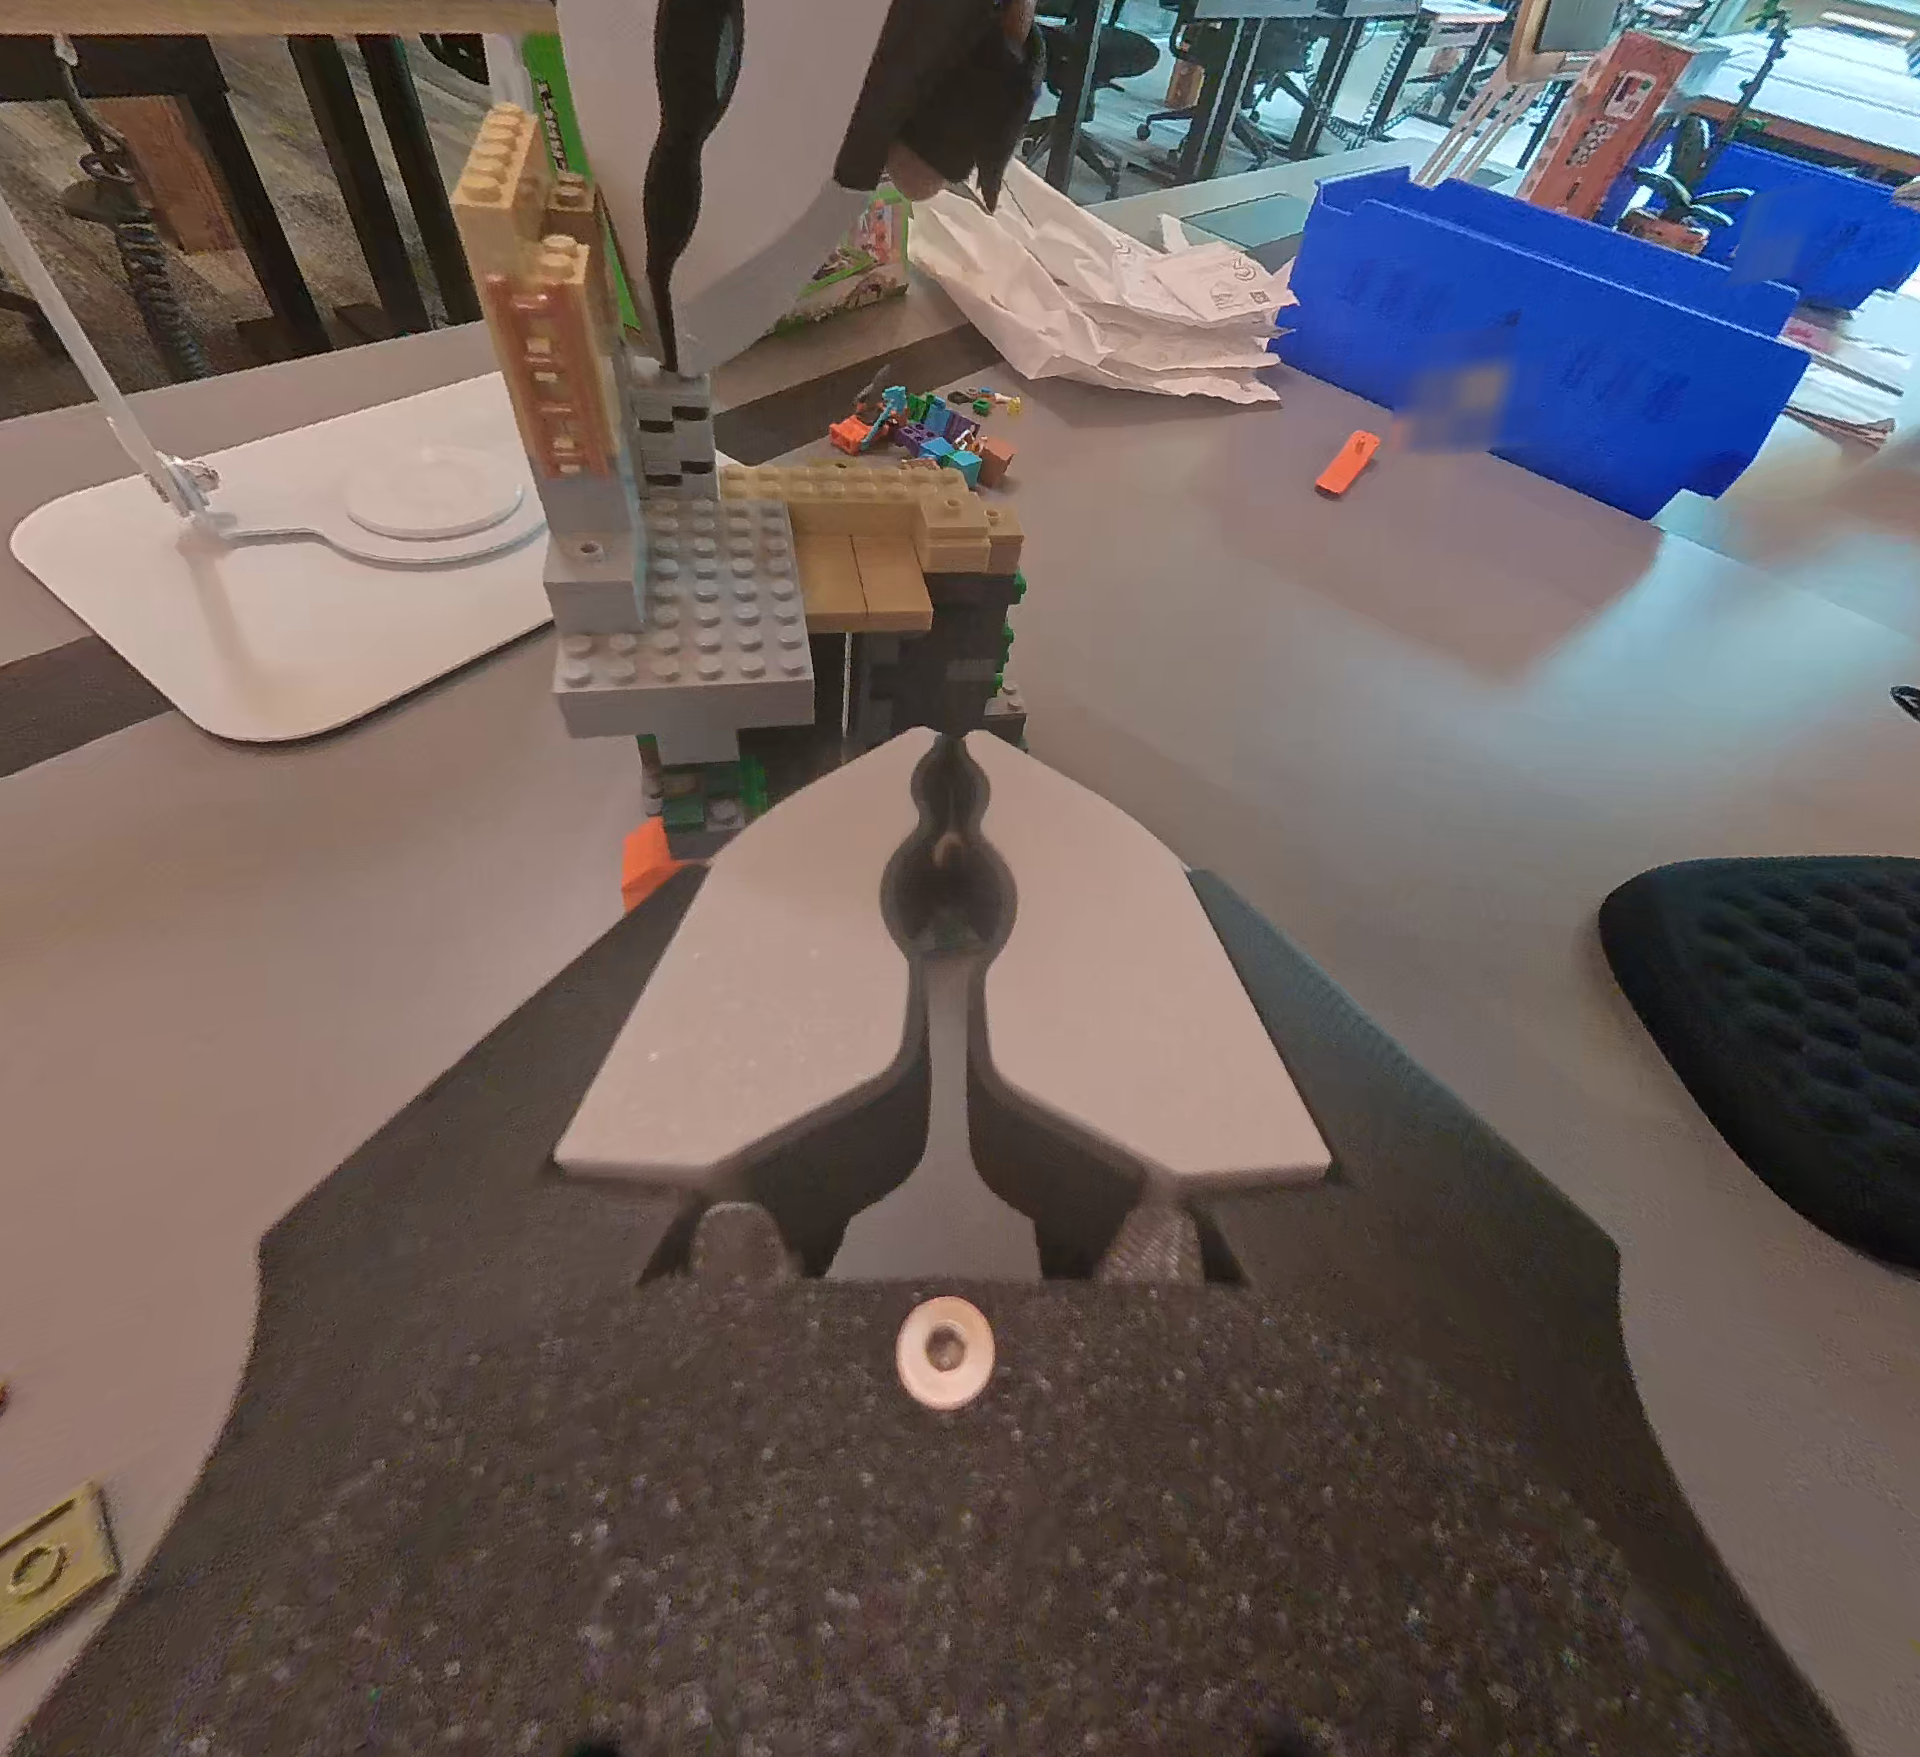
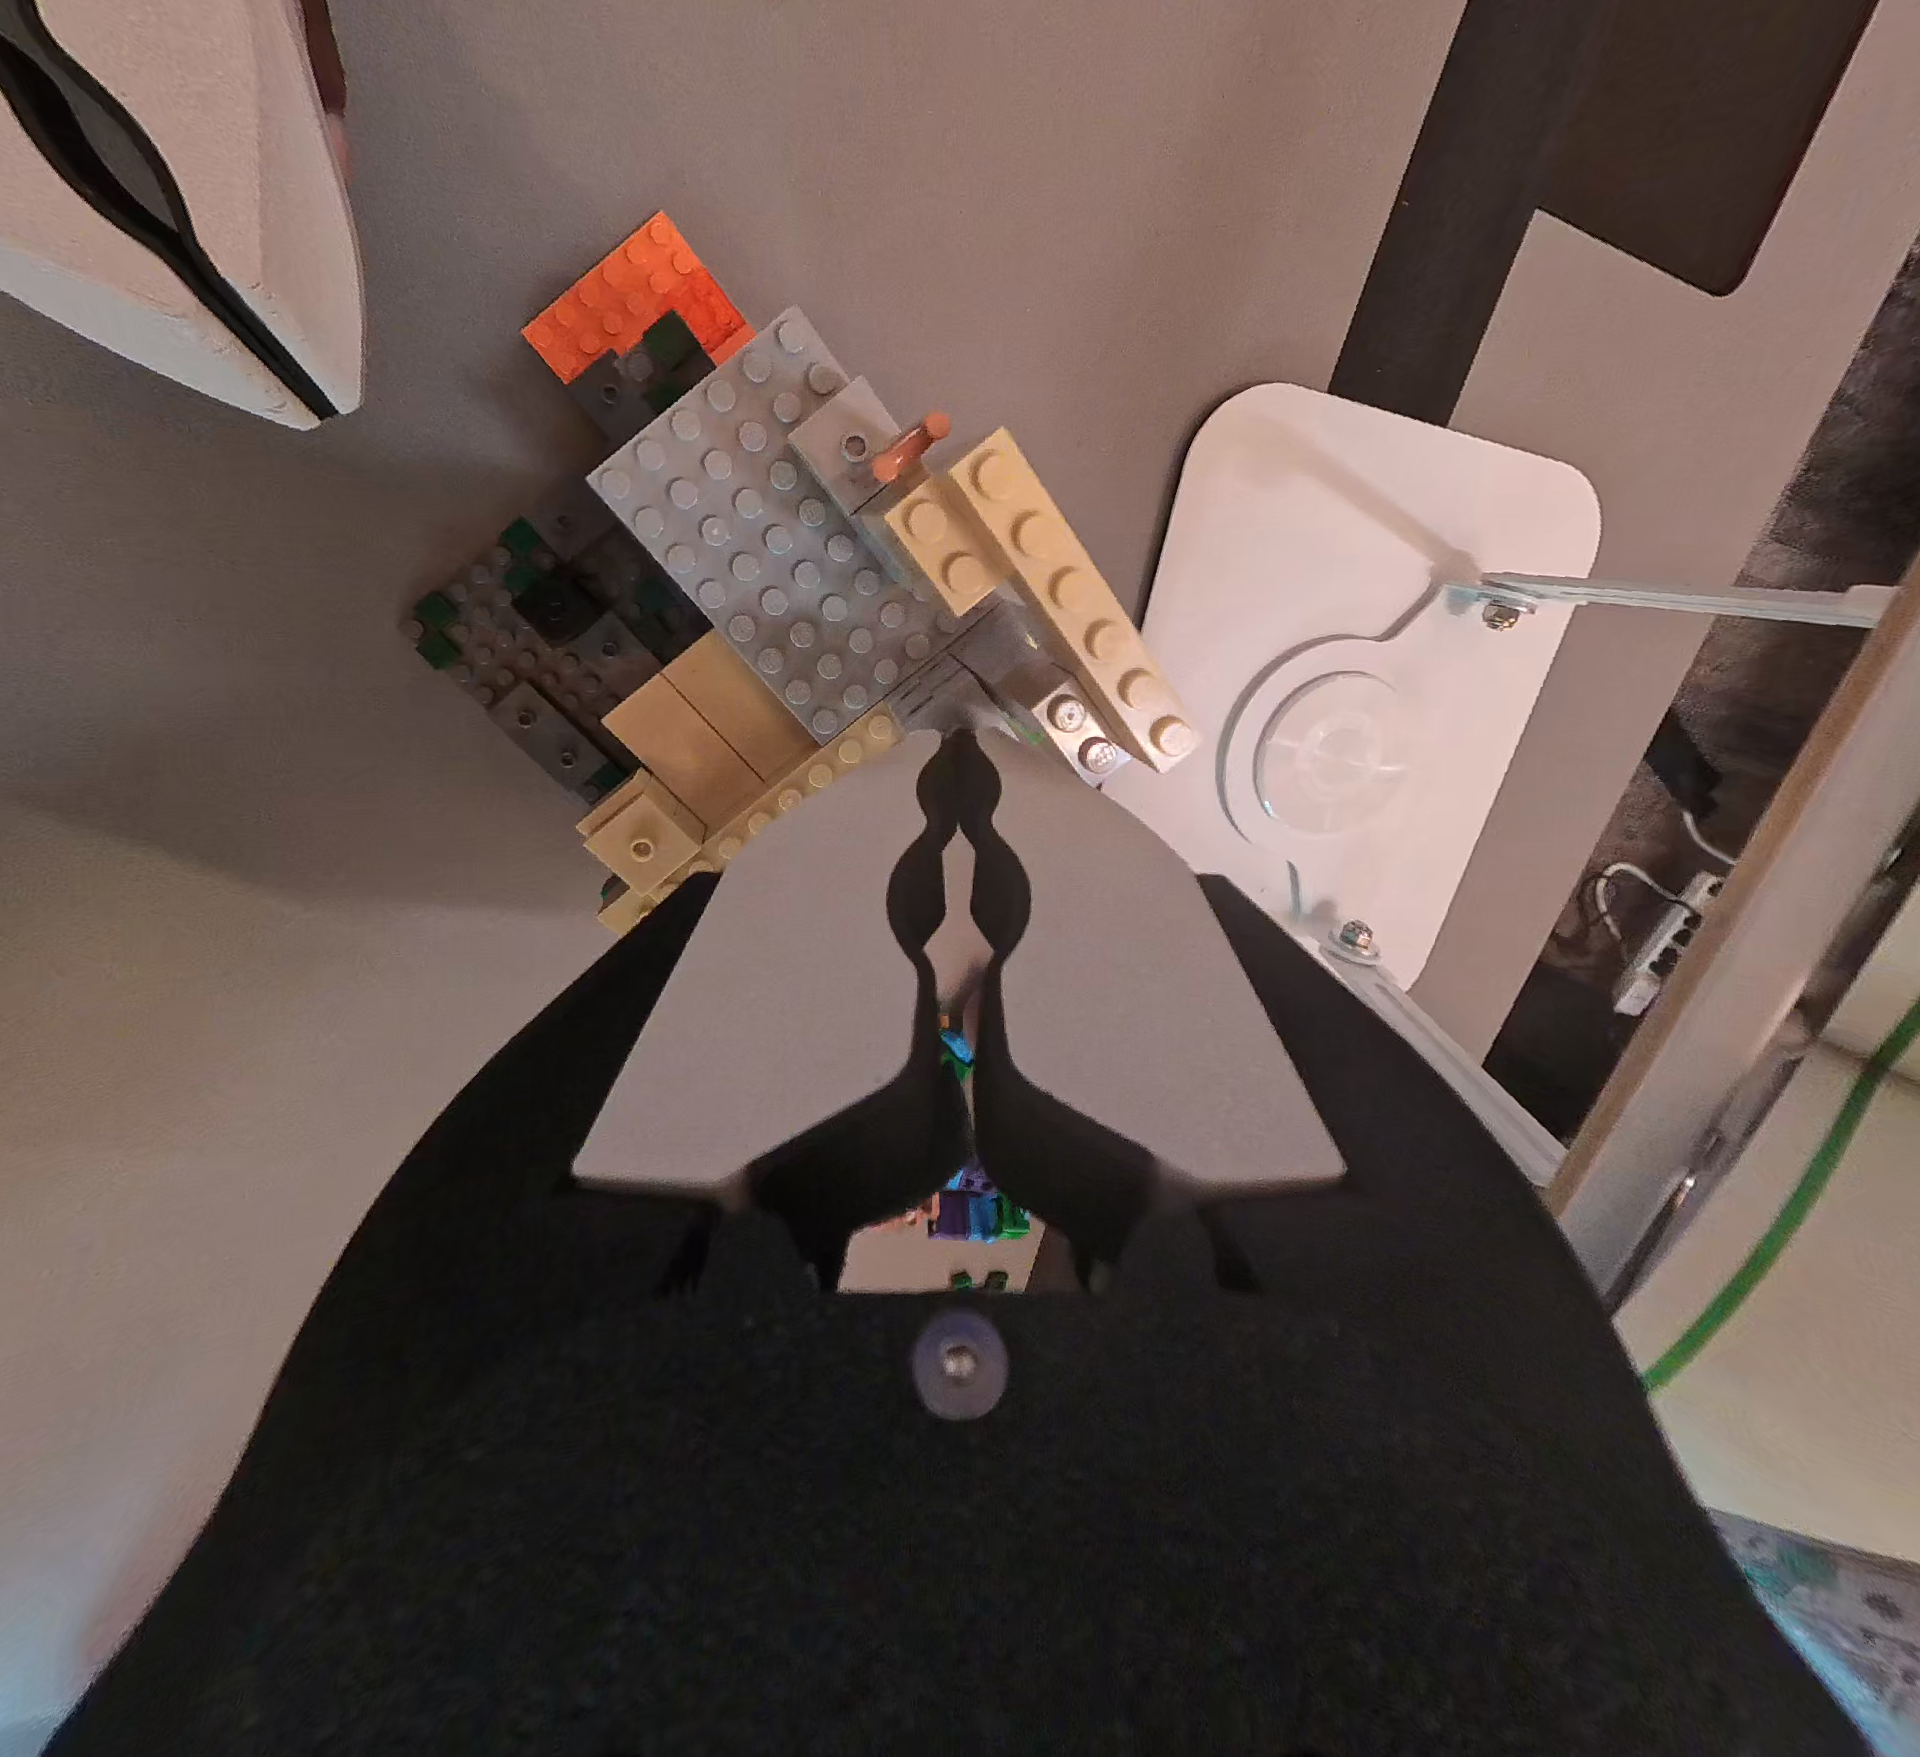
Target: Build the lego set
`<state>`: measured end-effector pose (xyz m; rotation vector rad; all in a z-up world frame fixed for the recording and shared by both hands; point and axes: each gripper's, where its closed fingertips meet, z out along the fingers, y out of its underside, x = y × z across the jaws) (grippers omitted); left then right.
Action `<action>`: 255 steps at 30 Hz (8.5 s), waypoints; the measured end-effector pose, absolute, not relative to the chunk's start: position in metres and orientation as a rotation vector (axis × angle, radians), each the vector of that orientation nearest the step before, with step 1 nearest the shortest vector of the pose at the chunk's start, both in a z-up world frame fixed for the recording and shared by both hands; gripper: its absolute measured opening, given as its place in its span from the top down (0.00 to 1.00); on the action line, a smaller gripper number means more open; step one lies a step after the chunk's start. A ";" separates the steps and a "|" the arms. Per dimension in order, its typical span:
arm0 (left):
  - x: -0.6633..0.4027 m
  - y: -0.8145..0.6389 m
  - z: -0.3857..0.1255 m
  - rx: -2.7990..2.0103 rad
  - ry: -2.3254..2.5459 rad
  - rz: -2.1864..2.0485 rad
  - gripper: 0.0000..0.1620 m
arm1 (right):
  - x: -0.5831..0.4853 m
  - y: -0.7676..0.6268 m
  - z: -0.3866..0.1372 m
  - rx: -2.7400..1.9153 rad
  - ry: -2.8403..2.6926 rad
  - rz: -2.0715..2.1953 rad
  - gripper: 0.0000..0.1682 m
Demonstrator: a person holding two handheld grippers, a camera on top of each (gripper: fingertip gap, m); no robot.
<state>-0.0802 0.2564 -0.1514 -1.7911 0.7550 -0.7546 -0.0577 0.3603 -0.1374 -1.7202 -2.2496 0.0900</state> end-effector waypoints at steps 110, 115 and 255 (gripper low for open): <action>-0.111 0.285 -0.155 -1.638 0.692 -0.436 0.97 | -0.035 0.318 -0.201 -1.771 -1.064 0.365 0.87; -0.115 0.284 -0.149 -1.614 0.684 -0.427 0.97 | -0.028 0.305 -0.179 -1.724 -1.115 0.473 0.75; -0.047 0.484 -0.061 -1.804 0.747 -0.408 0.75 | -0.063 0.500 -0.021 -1.155 -1.223 -0.289 1.00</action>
